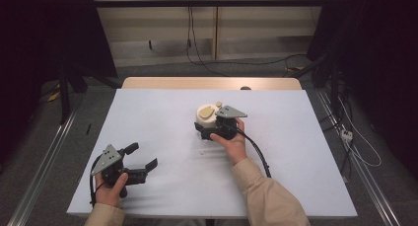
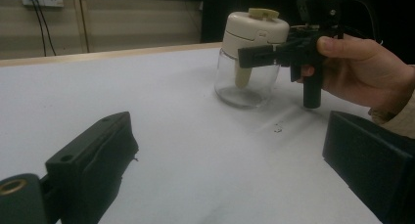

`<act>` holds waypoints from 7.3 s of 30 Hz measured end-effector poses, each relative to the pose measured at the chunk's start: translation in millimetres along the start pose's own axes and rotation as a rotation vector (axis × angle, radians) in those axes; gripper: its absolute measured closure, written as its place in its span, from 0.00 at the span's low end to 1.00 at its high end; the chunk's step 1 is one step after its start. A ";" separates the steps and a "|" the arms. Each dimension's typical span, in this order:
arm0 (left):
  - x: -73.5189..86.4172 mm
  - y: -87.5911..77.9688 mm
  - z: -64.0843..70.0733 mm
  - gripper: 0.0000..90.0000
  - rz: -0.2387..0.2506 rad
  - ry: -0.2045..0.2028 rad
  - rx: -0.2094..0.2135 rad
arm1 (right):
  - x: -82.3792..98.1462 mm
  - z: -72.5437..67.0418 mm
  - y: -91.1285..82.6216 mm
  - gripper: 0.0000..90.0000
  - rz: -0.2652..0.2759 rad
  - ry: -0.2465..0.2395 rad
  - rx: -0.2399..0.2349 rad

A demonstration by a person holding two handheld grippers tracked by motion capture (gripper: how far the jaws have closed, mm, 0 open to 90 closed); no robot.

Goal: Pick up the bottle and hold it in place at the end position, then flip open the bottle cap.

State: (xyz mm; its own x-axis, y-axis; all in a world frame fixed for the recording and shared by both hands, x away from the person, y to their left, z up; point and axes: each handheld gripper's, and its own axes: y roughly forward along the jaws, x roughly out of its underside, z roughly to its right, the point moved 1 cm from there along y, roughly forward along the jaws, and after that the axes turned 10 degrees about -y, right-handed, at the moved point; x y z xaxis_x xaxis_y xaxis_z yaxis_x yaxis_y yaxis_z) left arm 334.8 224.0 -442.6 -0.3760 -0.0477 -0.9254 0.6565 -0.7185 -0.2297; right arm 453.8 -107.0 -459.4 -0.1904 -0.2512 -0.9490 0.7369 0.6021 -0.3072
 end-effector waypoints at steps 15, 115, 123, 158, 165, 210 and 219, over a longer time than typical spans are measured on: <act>2.4 -1.9 -3.7 0.05 -0.006 -0.005 -0.009 | -0.1 1.1 -1.1 0.07 -0.016 0.011 -0.008; -65.4 100.7 30.4 0.72 -0.237 -0.093 0.044 | 7.5 0.4 -24.7 0.08 -0.065 0.015 -0.032; -73.2 118.9 34.6 0.92 -0.256 -0.093 0.068 | 7.0 0.6 -25.0 0.08 -0.064 0.014 -0.033; -87.1 152.6 49.5 1.00 -0.321 -0.041 0.055 | 6.3 -0.9 -25.4 0.08 -0.061 -0.003 -0.023; -87.6 155.6 53.0 1.00 -0.329 -0.029 0.046 | 6.2 -1.1 -25.5 0.08 -0.060 -0.005 -0.022; -102.5 163.4 59.0 1.00 -0.291 -0.026 0.038 | 5.7 -0.2 -26.2 0.09 -0.055 -0.004 -0.023; -105.9 165.1 60.4 1.00 -0.285 -0.032 0.041 | 5.6 0.1 -26.5 0.09 -0.056 -0.005 -0.024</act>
State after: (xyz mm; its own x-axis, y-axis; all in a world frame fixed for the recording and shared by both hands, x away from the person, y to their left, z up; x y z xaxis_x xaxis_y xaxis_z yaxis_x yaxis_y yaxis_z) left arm 443.5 68.5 -364.3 -0.5624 0.1386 -0.8152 0.4946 -0.7337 -0.4659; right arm 433.2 -124.4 -456.6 -0.2273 -0.2887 -0.9300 0.7094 0.6051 -0.3613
